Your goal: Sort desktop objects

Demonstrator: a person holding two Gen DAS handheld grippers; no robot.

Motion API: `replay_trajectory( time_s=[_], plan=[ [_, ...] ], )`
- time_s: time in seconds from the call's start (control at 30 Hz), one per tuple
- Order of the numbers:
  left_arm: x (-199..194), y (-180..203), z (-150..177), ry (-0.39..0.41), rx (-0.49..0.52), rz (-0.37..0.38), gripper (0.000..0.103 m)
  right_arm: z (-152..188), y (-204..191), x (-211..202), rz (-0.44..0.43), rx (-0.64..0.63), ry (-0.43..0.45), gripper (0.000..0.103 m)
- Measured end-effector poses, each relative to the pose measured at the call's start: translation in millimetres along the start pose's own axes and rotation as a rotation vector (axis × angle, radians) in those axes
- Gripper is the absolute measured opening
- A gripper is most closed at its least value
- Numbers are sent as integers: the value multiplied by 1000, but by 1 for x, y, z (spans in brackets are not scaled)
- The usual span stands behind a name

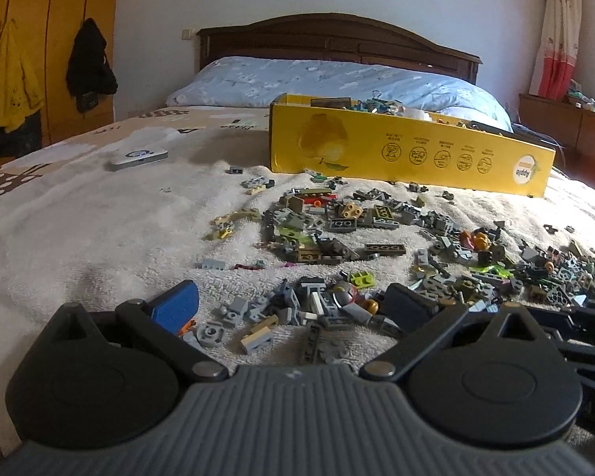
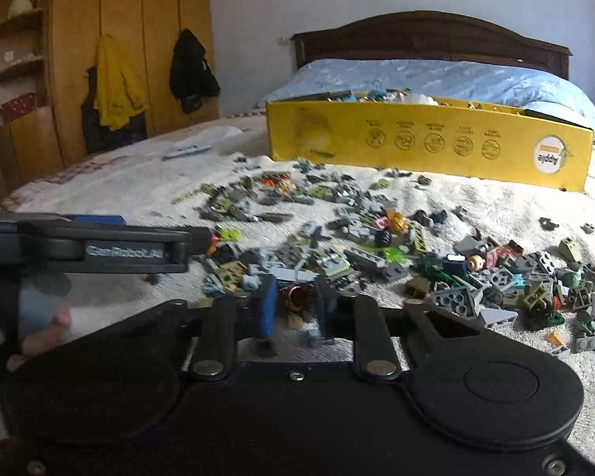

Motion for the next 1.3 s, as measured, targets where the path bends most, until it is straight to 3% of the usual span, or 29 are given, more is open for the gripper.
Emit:
replay_trajectory(
  time_s=[0.13, 0.47, 0.63, 0.8, 0.9, 1.0, 1.03, 1.07, 1.13, 1.3],
  plan=[
    [-3, 7, 0, 9, 29, 21, 103, 4, 7, -4, 66, -9, -4, 12],
    [-8, 39, 7, 5, 56, 120, 103, 28, 57, -27, 210, 70, -31, 15],
    [-6, 59, 16, -37, 74, 191, 93, 41, 69, -43, 276, 43, -15, 34],
    [1, 72, 24, -94, 85, 239, 71, 53, 74, -52, 294, 27, 4, 53],
    [7, 76, 25, -103, 104, 250, 61, 62, 78, -54, 280, 55, 31, 55],
    [11, 80, 21, -129, 81, 313, 62, 66, 82, -56, 262, 76, 50, 57],
    [11, 82, 18, -123, 86, 317, 63, 67, 82, -56, 257, 79, 55, 59],
    [11, 83, 15, -94, 94, 295, 71, 68, 82, -56, 254, 78, 59, 59],
    [13, 84, 9, -48, 106, 248, 72, 69, 81, -56, 251, 73, 65, 61],
    [38, 79, -7, -46, 102, 170, 72, 70, 80, -55, 240, 76, 81, 63]
  ],
)
Point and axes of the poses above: each gripper's, at about its wrist camera, not at the fingertips, and x roughly the way its jaws point, y to its right, z to its underside, the point moved 2 cm from there along x, roughly the way its jaws point, and after that the axes turned 11 degrees about -x, right-handed, at the moved point
